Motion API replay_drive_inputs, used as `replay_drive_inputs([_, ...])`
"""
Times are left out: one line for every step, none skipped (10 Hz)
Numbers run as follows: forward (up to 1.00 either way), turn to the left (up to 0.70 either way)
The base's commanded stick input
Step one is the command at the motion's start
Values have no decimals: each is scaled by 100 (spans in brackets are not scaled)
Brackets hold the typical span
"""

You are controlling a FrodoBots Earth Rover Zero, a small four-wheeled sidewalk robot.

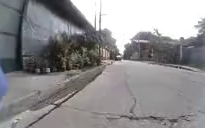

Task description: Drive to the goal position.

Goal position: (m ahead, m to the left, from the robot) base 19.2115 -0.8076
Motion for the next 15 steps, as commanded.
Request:
replay_drive_inputs([100,-40])
replay_drive_inputs([100,-16])
replay_drive_inputs([100,7])
replay_drive_inputs([100,12])
replay_drive_inputs([100,2])
replay_drive_inputs([100,1])
replay_drive_inputs([100,4])
replay_drive_inputs([100,0])
replay_drive_inputs([100,0])
replay_drive_inputs([100,-22])
replay_drive_inputs([100,-37])
replay_drive_inputs([100,-40])
replay_drive_inputs([100,-40])
replay_drive_inputs([100,-40])
replay_drive_inputs([100,-25])
